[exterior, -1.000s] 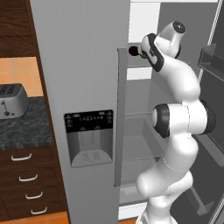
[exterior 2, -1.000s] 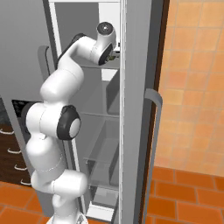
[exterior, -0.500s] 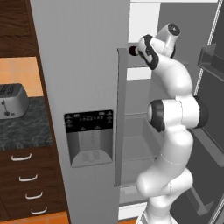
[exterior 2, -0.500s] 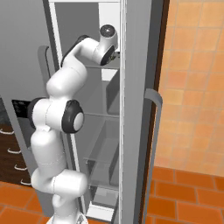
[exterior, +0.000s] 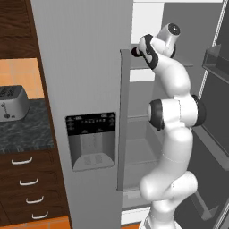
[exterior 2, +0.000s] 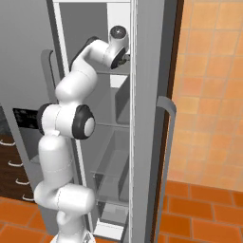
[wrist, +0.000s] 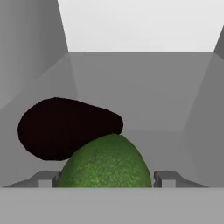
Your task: Place one avocado and one steak in each tupperware on the nearby counter, to pack two identical lunches.
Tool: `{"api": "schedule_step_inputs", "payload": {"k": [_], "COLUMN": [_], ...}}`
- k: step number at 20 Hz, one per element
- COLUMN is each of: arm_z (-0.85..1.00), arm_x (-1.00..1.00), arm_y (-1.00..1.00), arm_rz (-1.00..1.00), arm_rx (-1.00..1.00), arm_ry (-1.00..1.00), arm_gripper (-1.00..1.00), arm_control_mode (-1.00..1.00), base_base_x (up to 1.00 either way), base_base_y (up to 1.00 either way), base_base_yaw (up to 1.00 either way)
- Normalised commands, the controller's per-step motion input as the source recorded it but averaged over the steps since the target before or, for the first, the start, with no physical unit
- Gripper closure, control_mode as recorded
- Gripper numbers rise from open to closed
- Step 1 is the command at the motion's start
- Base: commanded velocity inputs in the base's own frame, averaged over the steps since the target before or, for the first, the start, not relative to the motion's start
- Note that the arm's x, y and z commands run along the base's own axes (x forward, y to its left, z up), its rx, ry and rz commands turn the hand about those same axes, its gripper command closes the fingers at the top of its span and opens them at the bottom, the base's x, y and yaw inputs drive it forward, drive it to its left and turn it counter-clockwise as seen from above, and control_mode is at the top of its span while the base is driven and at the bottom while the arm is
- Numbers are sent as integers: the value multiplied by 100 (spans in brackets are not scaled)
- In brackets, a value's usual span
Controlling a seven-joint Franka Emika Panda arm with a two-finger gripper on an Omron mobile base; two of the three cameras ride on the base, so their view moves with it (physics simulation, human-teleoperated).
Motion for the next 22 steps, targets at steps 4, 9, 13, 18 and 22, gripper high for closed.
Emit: {"api": "schedule_step_inputs", "payload": {"k": [4,9,13,18,22], "arm_z": [-46,-3,50,22,0], "arm_x": [-2,-36,-64,-99,-100], "arm_y": [0,-9,-11,0,23], "arm_rz": [0,0,0,0,0], "arm_rx": [0,2,2,1,0], "arm_ry": [0,0,-4,-5,0], "arm_gripper": [100,100,100,100,100], "arm_control_mode": [-100,-100,-100,-100,-100], "base_base_x": [0,0,0,0,0], "base_base_y": [0,0,0,0,0], "base_base_yaw": [0,0,0,0,0]}}
